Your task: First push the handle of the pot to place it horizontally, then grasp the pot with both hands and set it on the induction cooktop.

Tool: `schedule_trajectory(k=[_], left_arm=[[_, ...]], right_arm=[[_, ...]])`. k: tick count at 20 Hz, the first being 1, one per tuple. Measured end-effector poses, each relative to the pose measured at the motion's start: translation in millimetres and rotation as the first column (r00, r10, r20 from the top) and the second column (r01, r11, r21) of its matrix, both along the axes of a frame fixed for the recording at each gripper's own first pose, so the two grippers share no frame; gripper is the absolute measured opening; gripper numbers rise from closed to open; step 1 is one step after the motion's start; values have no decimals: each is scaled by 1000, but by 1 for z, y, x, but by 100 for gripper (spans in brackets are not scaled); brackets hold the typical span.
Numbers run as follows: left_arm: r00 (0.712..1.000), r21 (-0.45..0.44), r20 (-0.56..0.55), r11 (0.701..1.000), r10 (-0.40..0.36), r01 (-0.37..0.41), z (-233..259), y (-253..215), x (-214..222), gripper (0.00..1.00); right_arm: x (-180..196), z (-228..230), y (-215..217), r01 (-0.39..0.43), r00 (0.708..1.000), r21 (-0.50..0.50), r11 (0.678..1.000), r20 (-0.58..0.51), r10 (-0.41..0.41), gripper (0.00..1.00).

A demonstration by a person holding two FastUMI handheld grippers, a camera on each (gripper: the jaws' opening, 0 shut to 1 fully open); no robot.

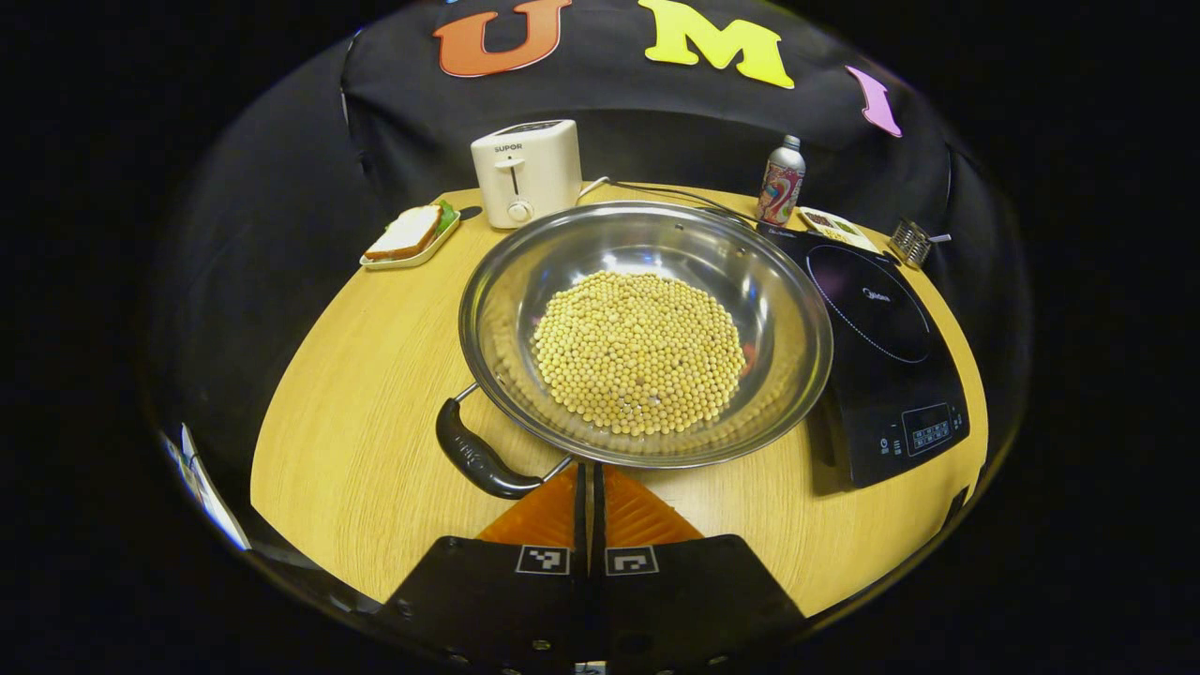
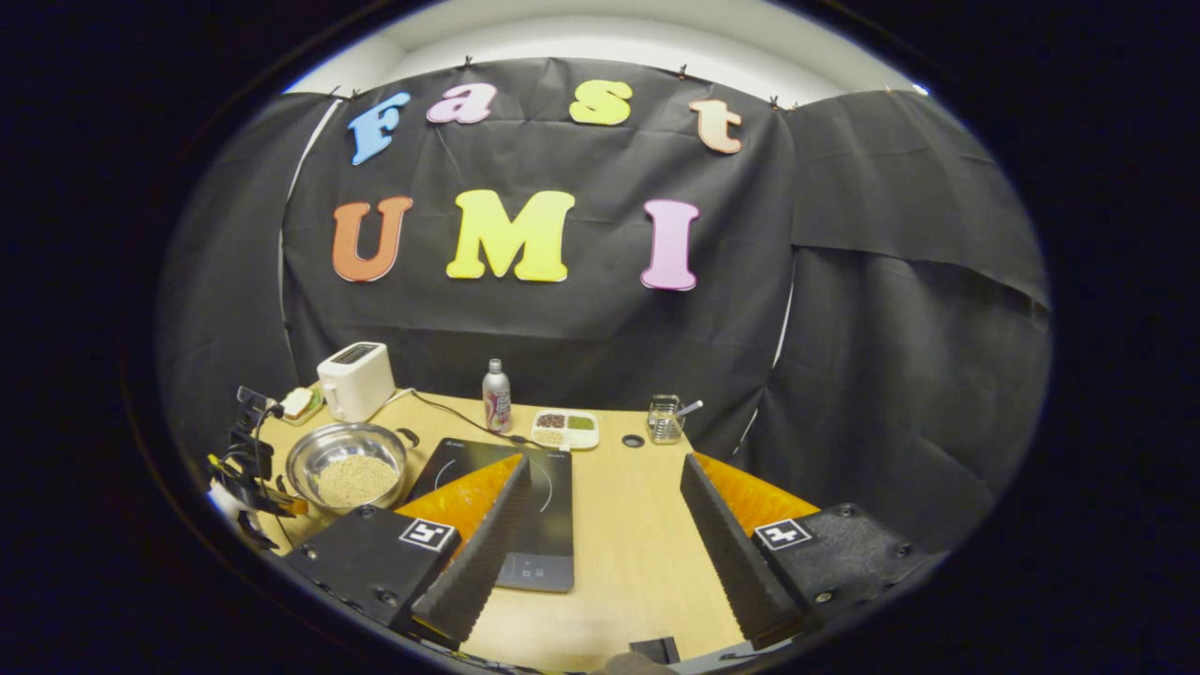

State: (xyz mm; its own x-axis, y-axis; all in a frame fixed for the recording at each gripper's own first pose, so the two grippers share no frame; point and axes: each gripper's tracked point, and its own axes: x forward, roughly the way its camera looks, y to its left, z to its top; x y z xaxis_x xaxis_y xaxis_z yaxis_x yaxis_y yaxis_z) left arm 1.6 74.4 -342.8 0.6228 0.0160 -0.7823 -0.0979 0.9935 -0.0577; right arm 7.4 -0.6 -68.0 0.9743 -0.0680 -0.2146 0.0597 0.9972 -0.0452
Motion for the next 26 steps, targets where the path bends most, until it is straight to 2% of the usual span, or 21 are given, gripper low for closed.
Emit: schedule_trajectory(k=[1, 4, 5, 6, 14, 15, 21, 22, 23, 25, 26], left_arm=[[1000, 3, -1, 1000, 6, -6, -1, 4, 1, 0], [999, 7, -5, 999, 34, -34, -2, 15, 2, 0], [999, 5, -3, 999, 44, -44, -3, 18, 3, 10], [998, 0, -3, 998, 56, -56, -2, 22, 4, 0], [995, 19, -7, 994, 104, -103, -6, 50, 18, 0], [993, 17, -6, 993, 115, -115, -6, 54, 18, 0], [987, 12, -5, 987, 159, -159, -7, 76, 31, 0], [986, 10, -10, 986, 166, -166, -7, 79, 33, 10], [986, 11, -9, 986, 169, -169, -8, 82, 36, 0], [985, 15, -8, 985, 174, -174, -7, 87, 40, 0], [985, 17, -6, 985, 174, -174, -7, 89, 42, 0]], right_arm=[[0, -1, 0, 1, 1000, 0, 1000, 0, -1, 99], [0, -5, -1, -4, 1000, -2, 1000, -10, 4, 99], [0, -7, -2, -2, 1000, -3, 1000, -16, 2, 100], [0, -7, -3, 0, 1000, -2, 1000, -18, 0, 99], [3, -4, -9, 12, 1000, -11, 1000, -19, -13, 100], [3, -3, -6, 11, 1000, -8, 1000, -16, -11, 98], [8, -3, 7, -11, 1000, -25, 1000, -20, 10, 100], [7, -2, 10, -14, 1000, -21, 1000, -17, 14, 98], [8, 0, 11, -17, 1000, -19, 1000, -14, 17, 98], [9, -1, 13, -19, 1000, -25, 1000, -15, 18, 100], [9, -2, 14, -19, 1000, -24, 1000, -16, 19, 98]])
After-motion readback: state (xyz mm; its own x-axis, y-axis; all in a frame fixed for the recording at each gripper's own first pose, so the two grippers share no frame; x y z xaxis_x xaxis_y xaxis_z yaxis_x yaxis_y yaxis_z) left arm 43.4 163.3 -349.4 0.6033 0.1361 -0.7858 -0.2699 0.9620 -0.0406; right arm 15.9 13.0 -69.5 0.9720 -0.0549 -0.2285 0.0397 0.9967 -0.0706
